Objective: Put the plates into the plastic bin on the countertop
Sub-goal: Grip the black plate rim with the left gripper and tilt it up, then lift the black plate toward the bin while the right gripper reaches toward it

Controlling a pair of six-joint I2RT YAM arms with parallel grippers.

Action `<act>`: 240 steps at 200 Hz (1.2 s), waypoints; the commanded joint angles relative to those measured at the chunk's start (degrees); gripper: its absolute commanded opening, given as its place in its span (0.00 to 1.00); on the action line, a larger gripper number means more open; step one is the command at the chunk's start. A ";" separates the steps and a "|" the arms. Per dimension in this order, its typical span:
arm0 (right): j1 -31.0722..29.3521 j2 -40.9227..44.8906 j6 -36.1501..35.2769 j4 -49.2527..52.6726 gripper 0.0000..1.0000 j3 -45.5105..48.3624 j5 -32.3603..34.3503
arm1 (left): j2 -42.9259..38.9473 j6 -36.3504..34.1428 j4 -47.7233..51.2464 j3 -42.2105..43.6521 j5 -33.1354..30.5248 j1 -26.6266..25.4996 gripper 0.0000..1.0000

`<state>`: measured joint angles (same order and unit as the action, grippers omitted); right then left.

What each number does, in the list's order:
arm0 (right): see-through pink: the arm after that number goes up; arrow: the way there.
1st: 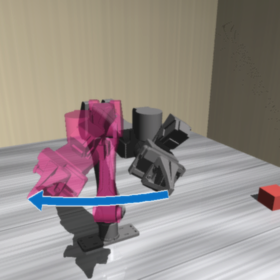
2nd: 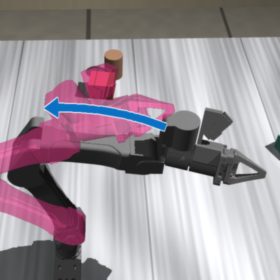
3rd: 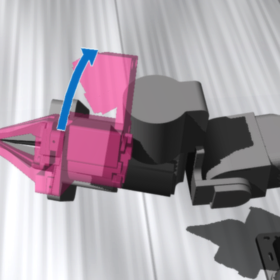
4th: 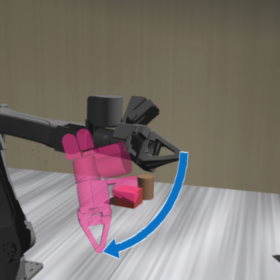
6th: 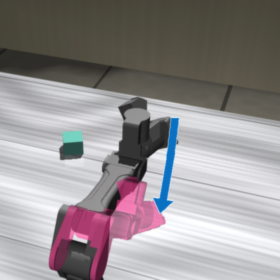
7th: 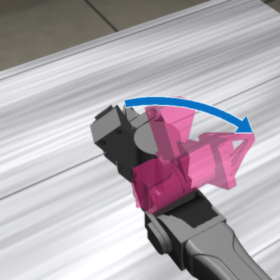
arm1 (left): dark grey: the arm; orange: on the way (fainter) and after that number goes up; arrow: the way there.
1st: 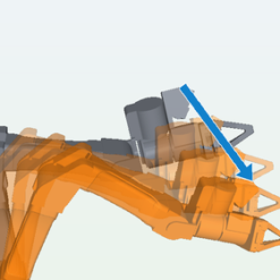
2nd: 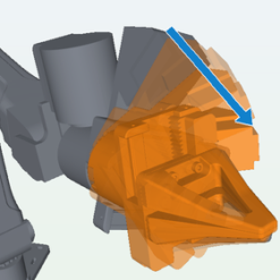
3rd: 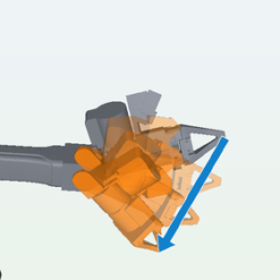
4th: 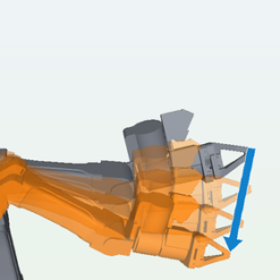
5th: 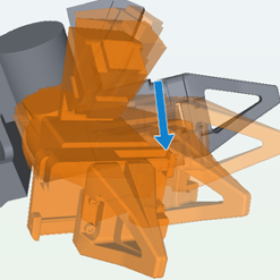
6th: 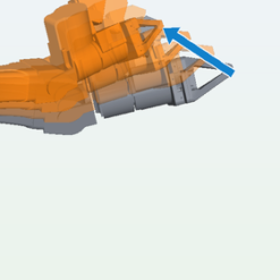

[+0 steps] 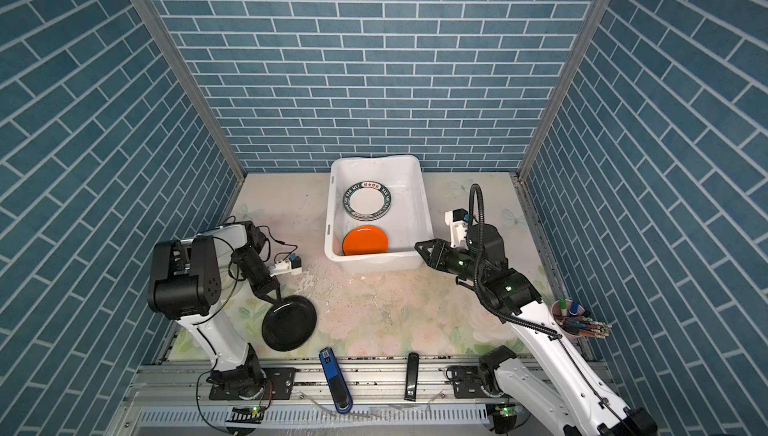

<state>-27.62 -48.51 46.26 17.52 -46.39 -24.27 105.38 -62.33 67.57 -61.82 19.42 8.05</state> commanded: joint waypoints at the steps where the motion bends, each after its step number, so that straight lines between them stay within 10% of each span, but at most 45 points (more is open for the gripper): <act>1: 0.11 -0.44 0.06 -1.04 0.31 -1.05 0.20 | -1.70 -0.18 1.08 -2.84 0.32 -0.08 0.01; 240: -5.85 -19.33 -8.30 1.64 0.40 -18.99 -8.20 | -10.84 2.15 28.00 -41.88 4.44 0.64 0.00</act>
<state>-30.17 -64.62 42.85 17.93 -60.18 -30.81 95.61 -61.60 89.36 -98.48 21.15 8.38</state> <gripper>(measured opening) 0.391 0.078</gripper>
